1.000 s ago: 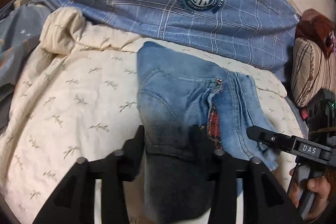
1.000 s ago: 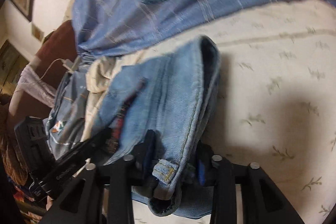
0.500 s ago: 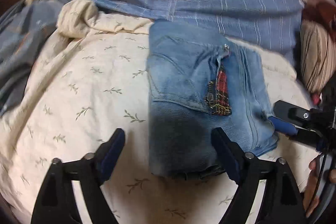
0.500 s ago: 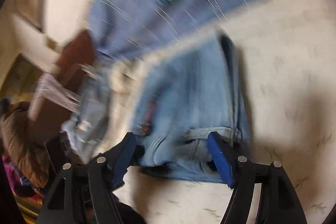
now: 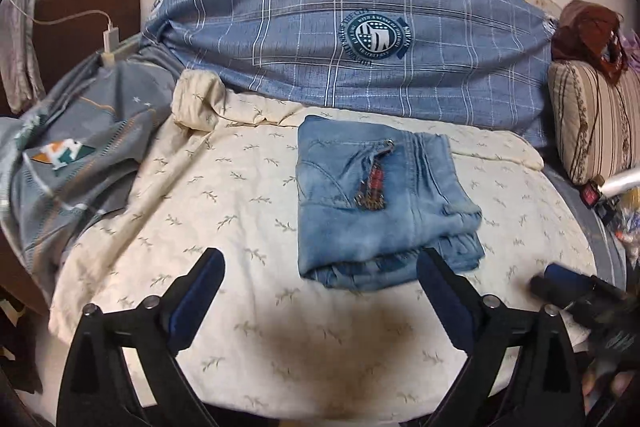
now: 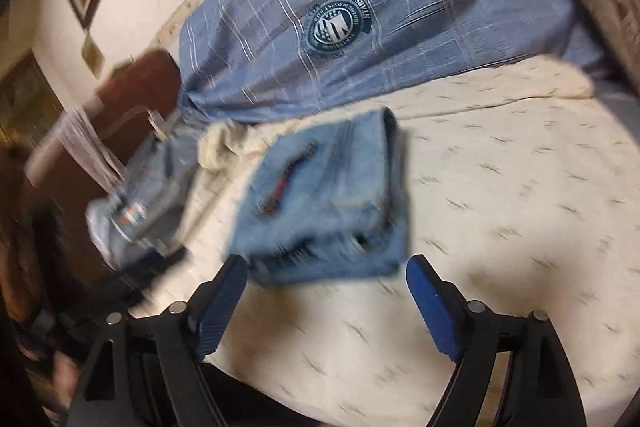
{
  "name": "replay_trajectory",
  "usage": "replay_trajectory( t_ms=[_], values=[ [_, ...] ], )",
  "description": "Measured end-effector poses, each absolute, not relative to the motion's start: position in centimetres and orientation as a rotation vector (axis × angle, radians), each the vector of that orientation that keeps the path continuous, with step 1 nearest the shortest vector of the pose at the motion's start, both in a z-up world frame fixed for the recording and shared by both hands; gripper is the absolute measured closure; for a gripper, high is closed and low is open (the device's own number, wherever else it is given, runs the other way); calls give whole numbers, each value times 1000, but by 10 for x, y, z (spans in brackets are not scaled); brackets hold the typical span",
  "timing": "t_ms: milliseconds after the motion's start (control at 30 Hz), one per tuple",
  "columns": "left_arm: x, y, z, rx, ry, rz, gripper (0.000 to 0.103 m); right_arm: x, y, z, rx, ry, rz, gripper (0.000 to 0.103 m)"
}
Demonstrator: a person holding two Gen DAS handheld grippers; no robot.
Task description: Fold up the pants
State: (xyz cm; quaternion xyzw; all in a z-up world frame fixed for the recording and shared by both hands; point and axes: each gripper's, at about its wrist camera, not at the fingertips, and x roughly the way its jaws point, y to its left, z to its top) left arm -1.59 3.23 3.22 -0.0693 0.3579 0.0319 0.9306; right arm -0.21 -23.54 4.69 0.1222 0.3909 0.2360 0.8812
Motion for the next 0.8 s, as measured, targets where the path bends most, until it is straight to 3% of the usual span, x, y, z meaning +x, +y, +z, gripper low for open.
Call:
replay_trajectory(
  t_ms=[200, 600, 800],
  values=[
    [-39, 12, 45, -89, 713, 58, 5, -19, -225, 29, 26, 916, 358, 17],
    [-46, 14, 54, -162, 721, 38, 5, -24, -209, 53, -42, 873, 352, 17],
    [-37, 18, 59, -162, 733, 66, 0, -19, -201, 58, -60, 866, 360, 17]
  ],
)
